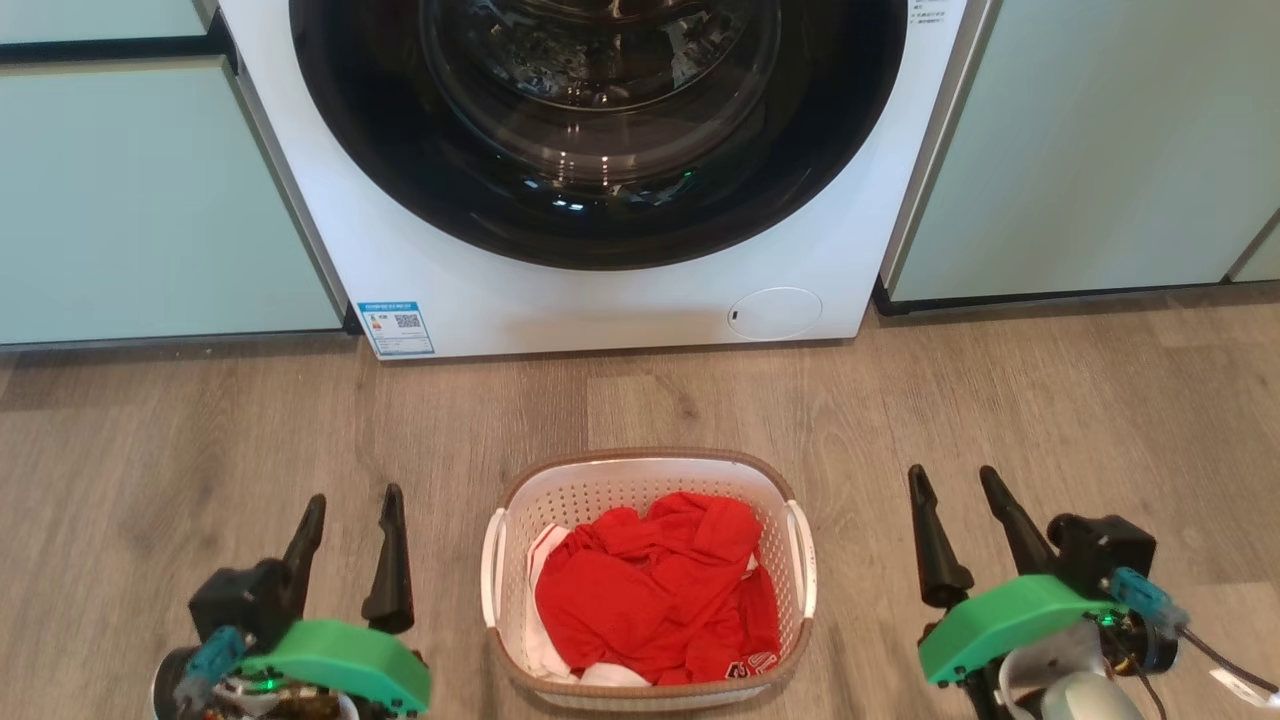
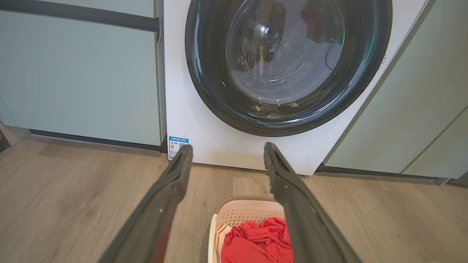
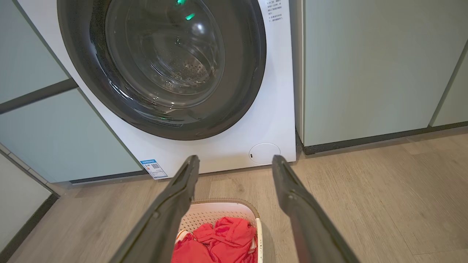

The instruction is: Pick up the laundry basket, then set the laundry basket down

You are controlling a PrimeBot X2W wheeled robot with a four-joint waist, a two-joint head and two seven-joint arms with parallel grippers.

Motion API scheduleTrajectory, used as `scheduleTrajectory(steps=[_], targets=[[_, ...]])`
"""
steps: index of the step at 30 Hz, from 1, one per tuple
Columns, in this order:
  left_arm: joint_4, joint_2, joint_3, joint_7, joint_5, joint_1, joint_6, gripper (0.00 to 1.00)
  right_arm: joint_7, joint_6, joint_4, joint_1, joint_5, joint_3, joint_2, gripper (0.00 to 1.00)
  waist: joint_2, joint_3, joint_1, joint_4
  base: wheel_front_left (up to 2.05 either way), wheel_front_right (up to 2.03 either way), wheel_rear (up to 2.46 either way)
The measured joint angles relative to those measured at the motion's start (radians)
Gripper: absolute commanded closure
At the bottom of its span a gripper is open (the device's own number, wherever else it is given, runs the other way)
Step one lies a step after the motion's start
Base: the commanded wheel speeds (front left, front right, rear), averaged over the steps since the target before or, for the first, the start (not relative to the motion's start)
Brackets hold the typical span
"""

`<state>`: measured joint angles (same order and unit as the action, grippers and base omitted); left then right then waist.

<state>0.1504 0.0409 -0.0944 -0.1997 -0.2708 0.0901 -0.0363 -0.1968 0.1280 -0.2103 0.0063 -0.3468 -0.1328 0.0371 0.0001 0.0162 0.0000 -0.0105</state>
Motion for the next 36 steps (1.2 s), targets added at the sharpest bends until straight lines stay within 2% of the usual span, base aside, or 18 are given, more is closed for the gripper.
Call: scheduleTrajectory(steps=[17,36], targets=[[-0.002,0.001,-0.006,-0.051,0.184,0.018,-0.007,0.0,-0.051,0.0,0.01,0.0,0.194,-0.029,0.002,0.0,0.0,0.002,0.0,-0.003,0.0,0.0,0.0],[-0.002,0.001,-0.019,-0.052,0.192,0.018,-0.007,0.0,-0.052,0.0,0.011,0.0,0.199,-0.026,0.003,0.0,0.0,-0.004,0.0,-0.004,0.0,0.0,0.0]])
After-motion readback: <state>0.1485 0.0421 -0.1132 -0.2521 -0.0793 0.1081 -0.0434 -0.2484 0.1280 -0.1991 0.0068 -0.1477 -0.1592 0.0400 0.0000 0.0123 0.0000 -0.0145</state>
